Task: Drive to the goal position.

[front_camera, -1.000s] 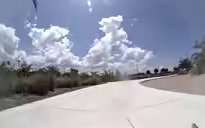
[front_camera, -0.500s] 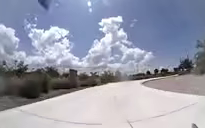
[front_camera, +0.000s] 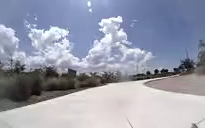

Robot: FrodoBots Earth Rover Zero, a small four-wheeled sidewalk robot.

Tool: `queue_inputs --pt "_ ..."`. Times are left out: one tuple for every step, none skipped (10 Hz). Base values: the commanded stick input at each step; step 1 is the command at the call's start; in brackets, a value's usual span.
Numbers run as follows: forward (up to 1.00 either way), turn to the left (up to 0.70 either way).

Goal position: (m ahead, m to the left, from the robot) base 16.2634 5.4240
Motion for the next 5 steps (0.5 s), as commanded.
queue_inputs --pt "0.85 -0.01" --pt "0.85 -0.01" --pt "0.85 -0.24" --pt "0.85 -0.35" --pt "0.85 -0.35"
